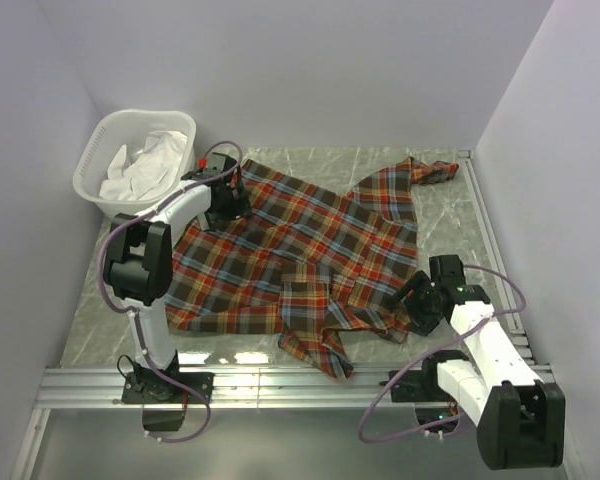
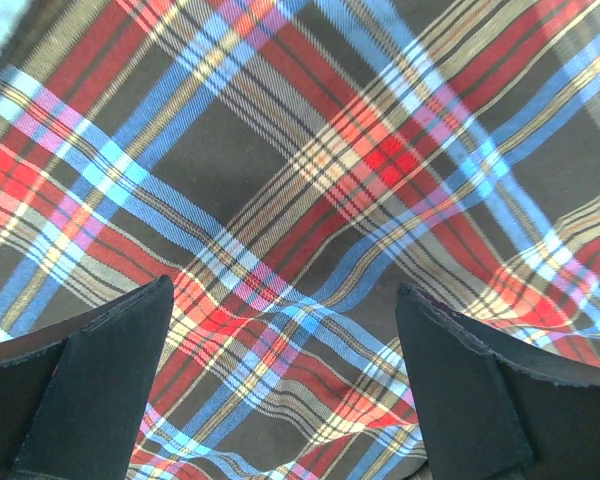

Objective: Fold and stack the long sleeve shirts
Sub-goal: Flatten the shirt out

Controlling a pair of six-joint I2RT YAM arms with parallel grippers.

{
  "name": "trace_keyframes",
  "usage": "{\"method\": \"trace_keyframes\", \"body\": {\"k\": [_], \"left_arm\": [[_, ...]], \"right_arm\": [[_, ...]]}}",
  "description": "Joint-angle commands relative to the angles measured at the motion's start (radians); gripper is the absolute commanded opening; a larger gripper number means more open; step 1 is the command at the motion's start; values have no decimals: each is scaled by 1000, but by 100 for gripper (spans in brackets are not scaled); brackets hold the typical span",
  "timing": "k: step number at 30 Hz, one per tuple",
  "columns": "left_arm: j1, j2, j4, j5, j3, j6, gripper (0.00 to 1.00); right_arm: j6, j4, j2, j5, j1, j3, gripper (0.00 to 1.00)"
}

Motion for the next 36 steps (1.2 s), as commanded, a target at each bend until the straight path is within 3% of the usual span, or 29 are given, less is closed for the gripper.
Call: {"method": "trace_keyframes", "body": {"k": [1,7,9,14,20,27,32,36], "left_arm": [[-2,11,-13,22,36,3,99],[-2,21,-13,6,29,10,99],[0,31,-10,-4,20,0,99],[-2,38,-1,-23,-30,-6,99],[8,42,2,-43,-68,-39,98],[80,-4,53,43,-198,-142,97],[149,-98,132,181,-377,-233,96],[156,-184,197,259,-496,-303,96]], "right_arm": [[-5,53,4,24,0,72,78],[-45,26,-49,137,61,201,67],[-51,53,-14,130,70,180,60],[6,203,123,61,121,110,57],[15,303,265,108,118,100,53],[-23,319,459,142,27,185,52],[-14,346,543,148,-120,230,52],[-14,354,624,199,-188,364,53]]}}
